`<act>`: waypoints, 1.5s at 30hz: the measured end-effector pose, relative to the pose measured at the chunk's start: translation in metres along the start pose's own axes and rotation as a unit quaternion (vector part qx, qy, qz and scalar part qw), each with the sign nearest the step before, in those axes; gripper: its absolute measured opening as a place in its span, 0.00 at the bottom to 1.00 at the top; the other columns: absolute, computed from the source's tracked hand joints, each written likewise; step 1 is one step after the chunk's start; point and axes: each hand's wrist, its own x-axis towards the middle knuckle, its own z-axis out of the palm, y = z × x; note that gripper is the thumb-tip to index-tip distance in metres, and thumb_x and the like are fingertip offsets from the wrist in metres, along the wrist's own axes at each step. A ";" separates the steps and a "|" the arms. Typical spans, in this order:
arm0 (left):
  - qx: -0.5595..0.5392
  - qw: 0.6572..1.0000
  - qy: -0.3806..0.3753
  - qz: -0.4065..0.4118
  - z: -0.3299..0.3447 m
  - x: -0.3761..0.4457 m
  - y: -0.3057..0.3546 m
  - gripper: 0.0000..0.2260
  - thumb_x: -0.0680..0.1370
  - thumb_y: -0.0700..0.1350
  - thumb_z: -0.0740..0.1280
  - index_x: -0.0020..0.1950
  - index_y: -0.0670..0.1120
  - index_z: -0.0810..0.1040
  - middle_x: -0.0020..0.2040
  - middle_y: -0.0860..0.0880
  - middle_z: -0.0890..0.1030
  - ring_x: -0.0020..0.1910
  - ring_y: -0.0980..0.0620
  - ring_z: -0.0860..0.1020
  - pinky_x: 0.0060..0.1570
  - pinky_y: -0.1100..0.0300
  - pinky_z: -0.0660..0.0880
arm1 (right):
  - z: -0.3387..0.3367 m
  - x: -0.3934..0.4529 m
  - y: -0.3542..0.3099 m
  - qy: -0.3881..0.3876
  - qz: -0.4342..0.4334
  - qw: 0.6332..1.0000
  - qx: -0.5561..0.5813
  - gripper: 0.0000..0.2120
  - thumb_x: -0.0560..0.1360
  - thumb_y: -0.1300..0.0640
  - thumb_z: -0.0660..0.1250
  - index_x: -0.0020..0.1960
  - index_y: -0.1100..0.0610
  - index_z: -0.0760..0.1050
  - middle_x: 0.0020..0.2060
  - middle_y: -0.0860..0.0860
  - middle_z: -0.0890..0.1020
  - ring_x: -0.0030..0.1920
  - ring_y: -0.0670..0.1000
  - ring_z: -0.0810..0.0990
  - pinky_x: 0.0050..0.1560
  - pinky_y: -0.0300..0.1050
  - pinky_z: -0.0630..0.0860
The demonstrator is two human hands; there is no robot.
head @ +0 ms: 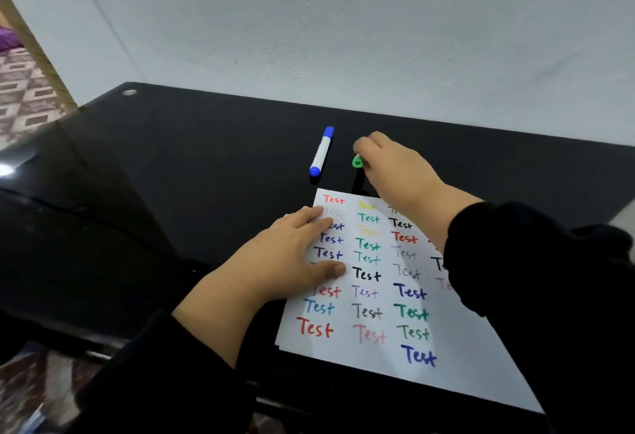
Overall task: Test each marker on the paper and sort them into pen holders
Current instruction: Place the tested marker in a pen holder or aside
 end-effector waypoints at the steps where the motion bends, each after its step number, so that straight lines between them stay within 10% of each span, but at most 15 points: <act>1: 0.000 1.000 0.000 -0.001 0.000 0.000 0.000 0.34 0.74 0.65 0.61 0.76 0.60 0.51 0.75 0.65 0.45 0.75 0.60 0.45 0.71 0.55 0.54 | -0.003 -0.008 0.000 0.034 0.026 0.998 0.048 0.10 0.79 0.63 0.58 0.60 0.59 0.68 0.53 0.55 0.73 0.40 0.54 0.72 0.37 0.48 0.68; 15: -0.146 0.983 0.107 0.018 -0.002 -0.029 0.039 0.28 0.76 0.63 0.58 0.74 0.59 0.57 0.72 0.60 0.62 0.69 0.58 0.64 0.59 0.60 0.64 | -0.055 -0.131 -0.044 0.265 0.391 0.639 0.607 0.03 0.78 0.61 0.61 0.49 0.54 0.70 0.37 0.51 0.82 0.36 0.48 0.84 0.38 0.40 0.80; 21: -0.206 0.977 0.060 0.015 0.002 -0.045 0.059 0.10 0.79 0.57 0.58 0.44 0.57 0.76 0.34 0.56 0.73 0.30 0.59 0.69 0.30 0.65 0.66 | -0.057 -0.149 -0.056 0.226 0.417 0.571 0.671 0.05 0.79 0.59 0.62 0.49 0.60 0.74 0.34 0.53 0.81 0.32 0.48 0.80 0.35 0.40 0.78; 28: -0.189 0.981 0.033 0.005 0.007 -0.044 0.065 0.09 0.78 0.57 0.60 0.43 0.56 0.77 0.34 0.56 0.74 0.29 0.59 0.69 0.28 0.65 0.67 | -0.046 -0.153 -0.068 0.107 0.422 0.604 0.668 0.09 0.76 0.52 0.68 0.39 0.56 0.77 0.26 0.49 0.73 0.27 0.46 0.66 0.28 0.37 0.66; 45: -0.205 0.978 0.030 0.001 0.001 -0.042 0.068 0.11 0.81 0.53 0.57 0.44 0.56 0.77 0.45 0.52 0.80 0.46 0.51 0.77 0.40 0.61 0.71 | -0.034 -0.138 -0.067 0.170 0.399 0.607 0.666 0.10 0.78 0.54 0.64 0.39 0.56 0.73 0.23 0.48 0.70 0.23 0.44 0.64 0.26 0.36 0.64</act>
